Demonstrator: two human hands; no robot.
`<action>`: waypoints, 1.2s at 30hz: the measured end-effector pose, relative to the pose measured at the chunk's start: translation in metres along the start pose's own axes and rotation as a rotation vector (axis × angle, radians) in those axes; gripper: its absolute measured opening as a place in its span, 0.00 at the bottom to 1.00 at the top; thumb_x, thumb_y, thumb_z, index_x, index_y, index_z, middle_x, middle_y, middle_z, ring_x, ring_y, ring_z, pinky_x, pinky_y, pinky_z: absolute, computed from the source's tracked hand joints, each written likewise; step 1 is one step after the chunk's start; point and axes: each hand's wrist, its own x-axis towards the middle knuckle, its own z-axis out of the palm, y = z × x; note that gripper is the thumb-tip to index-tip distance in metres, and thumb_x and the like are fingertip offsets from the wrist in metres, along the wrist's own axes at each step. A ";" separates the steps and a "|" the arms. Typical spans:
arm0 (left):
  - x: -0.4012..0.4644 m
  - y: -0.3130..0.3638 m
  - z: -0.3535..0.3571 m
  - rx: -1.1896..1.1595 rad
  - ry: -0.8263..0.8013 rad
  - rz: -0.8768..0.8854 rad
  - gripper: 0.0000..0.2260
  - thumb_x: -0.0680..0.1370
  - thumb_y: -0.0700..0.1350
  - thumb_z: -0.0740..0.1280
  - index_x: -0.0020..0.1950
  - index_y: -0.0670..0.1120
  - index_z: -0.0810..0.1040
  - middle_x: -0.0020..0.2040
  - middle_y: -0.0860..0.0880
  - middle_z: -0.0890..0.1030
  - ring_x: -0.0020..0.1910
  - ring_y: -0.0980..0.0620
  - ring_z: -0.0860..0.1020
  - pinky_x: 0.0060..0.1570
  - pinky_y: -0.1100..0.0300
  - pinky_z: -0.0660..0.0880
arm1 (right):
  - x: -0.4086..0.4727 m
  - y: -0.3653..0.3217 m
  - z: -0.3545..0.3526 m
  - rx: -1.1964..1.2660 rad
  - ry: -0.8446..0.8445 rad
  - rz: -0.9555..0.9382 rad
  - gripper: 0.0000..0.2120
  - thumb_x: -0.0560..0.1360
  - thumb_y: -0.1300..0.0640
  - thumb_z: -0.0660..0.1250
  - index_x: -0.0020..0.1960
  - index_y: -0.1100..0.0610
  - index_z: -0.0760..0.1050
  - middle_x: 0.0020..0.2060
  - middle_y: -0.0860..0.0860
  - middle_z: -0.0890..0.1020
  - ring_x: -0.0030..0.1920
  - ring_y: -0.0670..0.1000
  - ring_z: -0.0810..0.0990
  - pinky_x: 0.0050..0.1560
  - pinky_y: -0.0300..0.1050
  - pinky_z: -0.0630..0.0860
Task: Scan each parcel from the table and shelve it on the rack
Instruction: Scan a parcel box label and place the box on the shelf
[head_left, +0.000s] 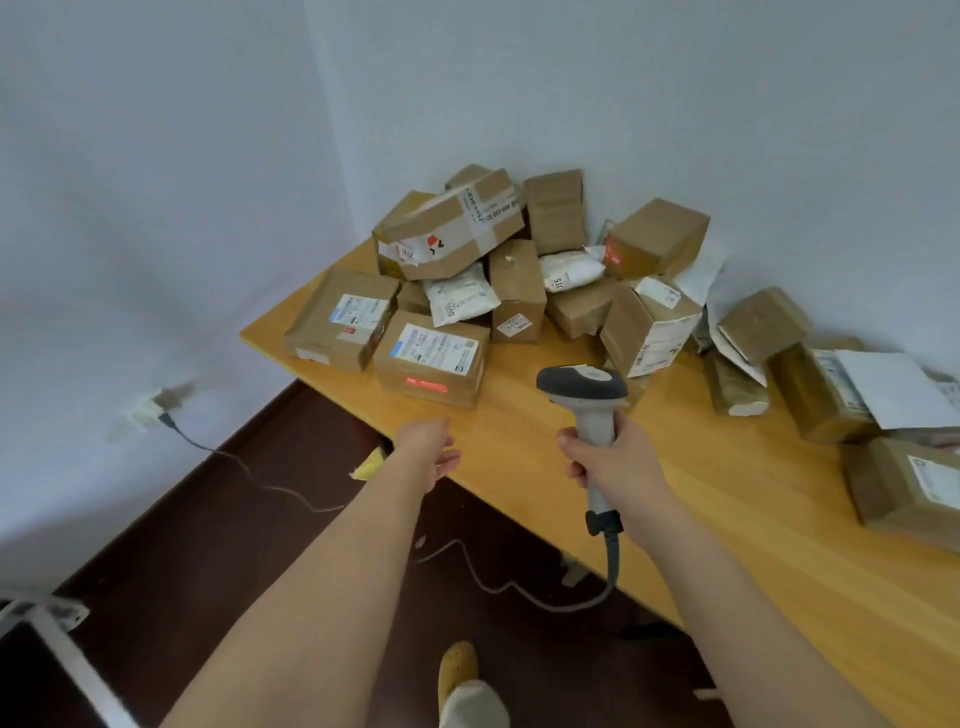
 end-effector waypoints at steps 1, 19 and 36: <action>0.012 0.010 0.007 -0.014 0.000 -0.026 0.20 0.81 0.50 0.64 0.69 0.41 0.69 0.59 0.43 0.76 0.47 0.47 0.79 0.34 0.58 0.76 | 0.014 -0.005 0.000 -0.011 0.000 -0.001 0.09 0.76 0.65 0.69 0.49 0.53 0.73 0.44 0.55 0.82 0.28 0.46 0.75 0.32 0.40 0.76; 0.115 0.041 0.060 -0.398 0.112 -0.143 0.26 0.76 0.39 0.72 0.70 0.43 0.65 0.63 0.41 0.75 0.53 0.37 0.80 0.28 0.49 0.81 | 0.133 -0.012 0.009 -0.189 -0.104 0.106 0.07 0.76 0.62 0.70 0.52 0.61 0.75 0.36 0.54 0.77 0.28 0.48 0.75 0.32 0.40 0.75; 0.089 0.042 0.080 -0.335 0.310 -0.140 0.48 0.67 0.59 0.77 0.77 0.45 0.53 0.69 0.44 0.69 0.64 0.35 0.73 0.44 0.37 0.80 | 0.138 -0.023 -0.020 -0.165 -0.271 0.040 0.07 0.77 0.59 0.70 0.51 0.62 0.75 0.31 0.53 0.74 0.24 0.45 0.73 0.30 0.39 0.72</action>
